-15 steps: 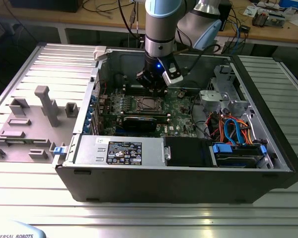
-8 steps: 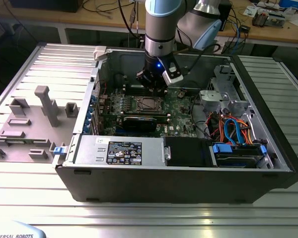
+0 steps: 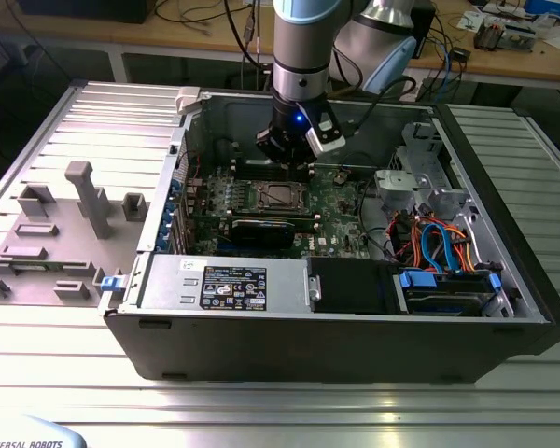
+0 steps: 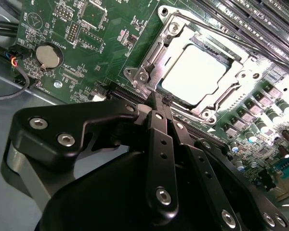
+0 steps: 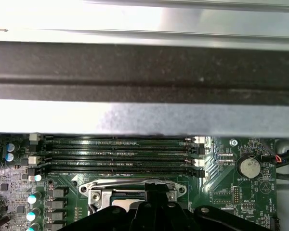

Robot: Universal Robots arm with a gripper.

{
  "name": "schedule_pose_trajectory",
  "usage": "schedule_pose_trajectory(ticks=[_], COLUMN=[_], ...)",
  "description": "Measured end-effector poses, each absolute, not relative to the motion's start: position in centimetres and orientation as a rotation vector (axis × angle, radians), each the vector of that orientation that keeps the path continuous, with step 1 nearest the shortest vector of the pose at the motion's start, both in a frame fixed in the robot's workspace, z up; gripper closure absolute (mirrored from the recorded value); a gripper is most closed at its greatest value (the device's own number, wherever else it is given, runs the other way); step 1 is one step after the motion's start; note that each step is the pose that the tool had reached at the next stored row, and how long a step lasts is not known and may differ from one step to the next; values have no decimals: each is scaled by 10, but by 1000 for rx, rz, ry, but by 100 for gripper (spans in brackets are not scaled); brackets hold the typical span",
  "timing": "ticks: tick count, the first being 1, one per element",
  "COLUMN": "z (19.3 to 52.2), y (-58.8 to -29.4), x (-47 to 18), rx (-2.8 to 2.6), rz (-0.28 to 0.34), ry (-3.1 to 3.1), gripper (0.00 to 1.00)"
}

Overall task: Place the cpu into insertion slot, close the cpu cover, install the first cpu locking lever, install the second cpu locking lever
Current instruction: 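Install the second cpu locking lever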

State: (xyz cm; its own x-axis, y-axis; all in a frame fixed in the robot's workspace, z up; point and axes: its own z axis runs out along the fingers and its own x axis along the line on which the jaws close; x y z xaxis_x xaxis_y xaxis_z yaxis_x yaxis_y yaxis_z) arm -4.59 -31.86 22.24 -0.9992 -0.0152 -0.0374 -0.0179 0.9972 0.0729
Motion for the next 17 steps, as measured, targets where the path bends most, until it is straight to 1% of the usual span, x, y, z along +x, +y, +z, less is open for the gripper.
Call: schedule_pose_trajectory(ticks=[17], z=[222], y=[-324], x=[-46], rx=[-26], rz=[114], ry=[3102], gripper=[89])
